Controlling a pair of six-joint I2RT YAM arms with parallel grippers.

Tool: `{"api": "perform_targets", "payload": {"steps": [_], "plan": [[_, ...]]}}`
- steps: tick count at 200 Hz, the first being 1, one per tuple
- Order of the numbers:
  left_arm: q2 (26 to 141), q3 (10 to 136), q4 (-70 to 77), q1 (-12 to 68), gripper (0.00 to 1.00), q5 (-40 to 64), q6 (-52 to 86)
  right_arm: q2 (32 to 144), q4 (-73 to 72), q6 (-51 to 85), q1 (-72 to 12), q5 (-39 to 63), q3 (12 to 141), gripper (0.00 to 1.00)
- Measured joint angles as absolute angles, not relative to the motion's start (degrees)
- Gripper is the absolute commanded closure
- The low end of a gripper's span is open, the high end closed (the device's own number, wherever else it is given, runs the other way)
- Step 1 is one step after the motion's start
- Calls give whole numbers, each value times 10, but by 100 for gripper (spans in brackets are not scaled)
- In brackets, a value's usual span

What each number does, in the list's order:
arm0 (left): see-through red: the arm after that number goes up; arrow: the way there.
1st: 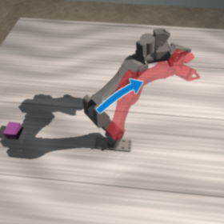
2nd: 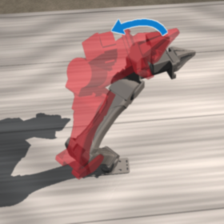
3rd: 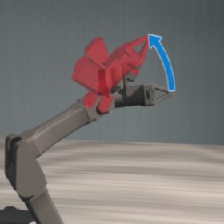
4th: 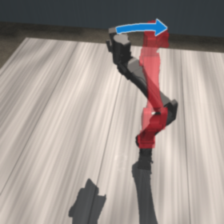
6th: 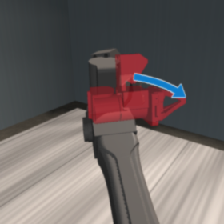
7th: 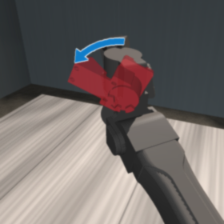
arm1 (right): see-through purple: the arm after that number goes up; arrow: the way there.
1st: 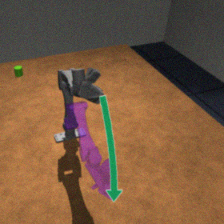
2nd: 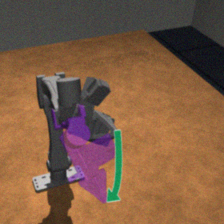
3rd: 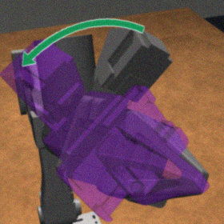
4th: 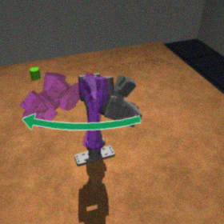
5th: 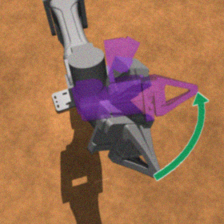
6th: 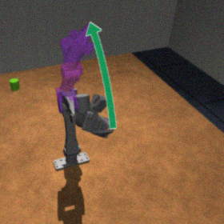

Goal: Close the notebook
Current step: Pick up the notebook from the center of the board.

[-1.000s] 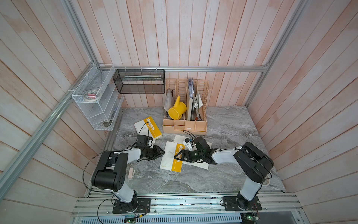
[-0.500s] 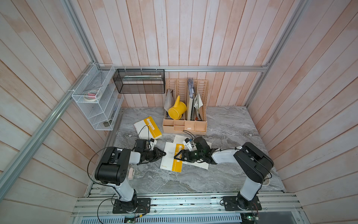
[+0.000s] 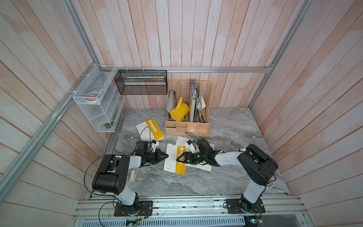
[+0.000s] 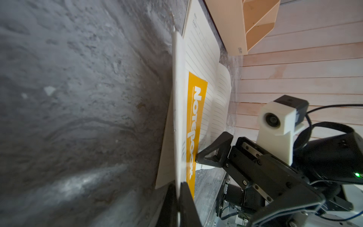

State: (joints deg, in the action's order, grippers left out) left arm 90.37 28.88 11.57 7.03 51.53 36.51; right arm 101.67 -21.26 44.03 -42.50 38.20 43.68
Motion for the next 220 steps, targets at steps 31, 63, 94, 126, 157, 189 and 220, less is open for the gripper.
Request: {"api": "perform_targets", "payload": {"steps": [31, 63, 94, 126, 157, 189, 220], "plan": [[862, 286, 100, 70, 100, 515, 384, 998, -175, 431, -424, 369, 437, 2], [824, 300, 36, 70, 100, 502, 394, 964, -135, 417, -420, 355, 438, 2], [793, 346, -36, 70, 100, 496, 392, 933, -99, 402, -416, 341, 449, 2], [762, 387, -92, 70, 100, 492, 384, 905, -85, 396, -409, 334, 450, 2], [741, 409, -129, 70, 100, 489, 379, 884, -83, 392, -399, 333, 450, 2], [733, 427, -161, 70, 100, 483, 377, 862, -76, 389, -392, 331, 449, 2], [719, 454, -190, 62, 100, 473, 372, 840, -76, 389, -381, 331, 444, 2]]}}
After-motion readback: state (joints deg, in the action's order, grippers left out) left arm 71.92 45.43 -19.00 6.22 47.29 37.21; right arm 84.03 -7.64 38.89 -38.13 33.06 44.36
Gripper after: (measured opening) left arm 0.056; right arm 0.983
